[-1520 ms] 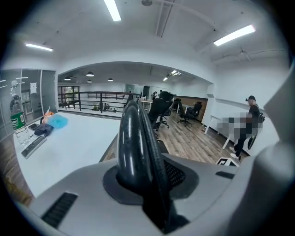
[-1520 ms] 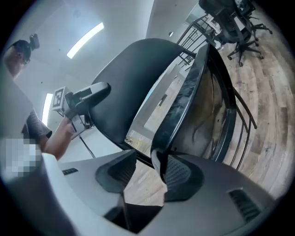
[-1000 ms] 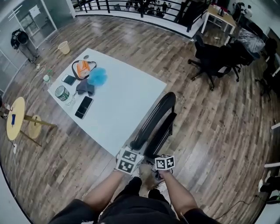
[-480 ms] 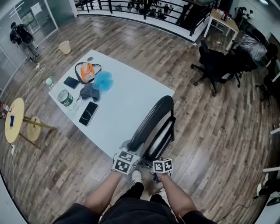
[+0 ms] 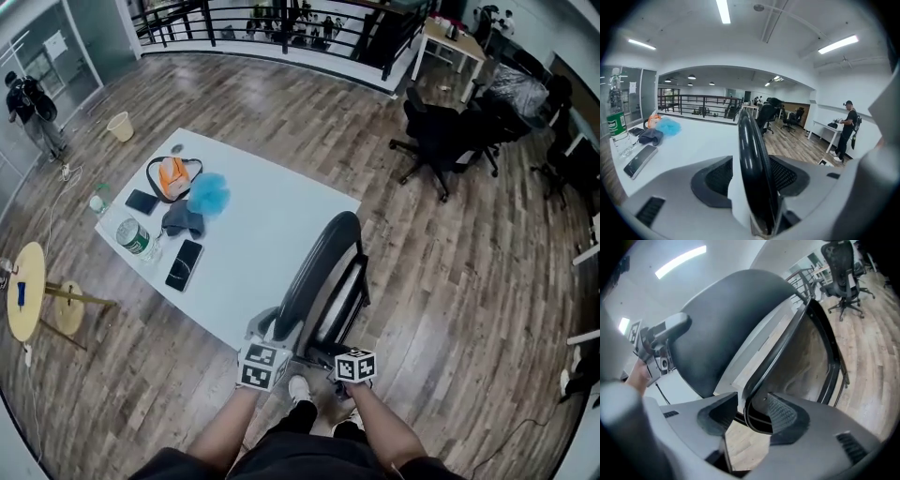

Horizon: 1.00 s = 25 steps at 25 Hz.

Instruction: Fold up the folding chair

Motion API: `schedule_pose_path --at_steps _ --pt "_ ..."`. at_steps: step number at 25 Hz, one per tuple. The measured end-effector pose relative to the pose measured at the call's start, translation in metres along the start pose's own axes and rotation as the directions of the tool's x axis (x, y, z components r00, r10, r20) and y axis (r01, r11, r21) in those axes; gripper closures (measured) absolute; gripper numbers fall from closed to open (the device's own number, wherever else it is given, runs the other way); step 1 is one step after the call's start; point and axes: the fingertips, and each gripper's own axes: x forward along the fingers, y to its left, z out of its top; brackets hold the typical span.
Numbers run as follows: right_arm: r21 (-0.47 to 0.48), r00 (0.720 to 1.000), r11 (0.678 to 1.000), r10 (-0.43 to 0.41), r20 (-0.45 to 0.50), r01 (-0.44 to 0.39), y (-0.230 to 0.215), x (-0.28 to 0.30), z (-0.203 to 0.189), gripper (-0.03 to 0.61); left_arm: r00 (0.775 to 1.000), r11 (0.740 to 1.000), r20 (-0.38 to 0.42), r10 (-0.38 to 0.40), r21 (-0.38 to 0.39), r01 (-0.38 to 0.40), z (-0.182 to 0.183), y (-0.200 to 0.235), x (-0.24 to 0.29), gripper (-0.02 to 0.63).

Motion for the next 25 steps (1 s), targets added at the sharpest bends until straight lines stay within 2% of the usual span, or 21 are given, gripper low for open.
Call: schedule_pose_path --at_steps 2,4,7,9,11,14,15,16,18,20,21,23,25 --pt "0.0 0.992 0.997 -0.071 0.099 0.072 -0.006 -0.027 0.012 0.391 0.999 1.0 0.036 0.006 0.015 -0.006 0.006 0.003 -0.023 0.381" --pt "-0.012 0.971 0.992 -0.123 0.205 0.128 -0.005 -0.064 0.023 0.391 0.997 0.999 0.076 0.022 0.036 -0.024 0.014 0.001 -0.048 0.38" --pt "-0.086 0.927 0.982 -0.13 0.351 0.17 0.012 -0.127 0.04 0.391 0.99 0.998 0.141 0.028 0.051 -0.036 0.029 -0.016 -0.077 0.382" --pt "-0.159 0.888 0.961 -0.135 0.439 0.225 0.025 -0.172 0.051 0.391 0.982 0.998 0.19 0.009 0.064 -0.021 0.041 -0.039 -0.085 0.383" --pt "-0.208 0.829 0.923 -0.171 0.532 0.324 0.035 -0.224 0.057 0.396 0.969 0.996 0.244 -0.026 0.09 0.004 0.054 -0.072 -0.087 0.397" --pt "-0.222 0.713 0.845 -0.238 0.659 0.487 0.053 -0.313 0.063 0.52 0.937 0.991 0.336 -0.098 0.123 0.06 0.077 -0.139 -0.088 0.48" --pt "-0.222 0.678 0.817 -0.254 0.69 0.532 0.062 -0.341 0.061 0.551 0.926 0.988 0.357 -0.123 0.131 0.081 0.081 -0.162 -0.089 0.544" --pt "-0.227 0.647 0.786 -0.268 0.714 0.575 0.074 -0.366 0.057 0.563 0.918 0.984 0.368 -0.151 0.141 0.105 0.083 -0.186 -0.092 0.595" --pt "-0.235 0.585 0.706 -0.301 0.753 0.667 0.095 -0.409 0.044 0.563 0.905 0.971 0.364 -0.219 0.17 0.167 0.081 -0.234 -0.099 0.608" --pt "-0.198 0.5 0.623 -0.357 0.789 0.757 0.105 -0.448 0.026 0.563 0.892 0.953 0.351 -0.286 0.204 0.226 0.075 -0.281 -0.11 0.609" --pt "-0.16 0.454 0.591 -0.391 0.8 0.791 0.105 -0.466 0.016 0.563 0.885 0.944 0.346 -0.311 0.219 0.246 0.07 -0.303 -0.115 0.609" --pt "-0.081 0.382 0.561 -0.445 0.81 0.824 0.099 -0.5 -0.007 0.564 0.878 0.935 0.341 -0.336 0.231 0.268 0.059 -0.341 -0.124 0.609" --pt "-0.033 0.346 0.553 -0.473 0.81 0.832 0.095 -0.528 -0.029 0.563 0.877 0.934 0.338 -0.341 0.226 0.277 0.046 -0.371 -0.132 0.609"
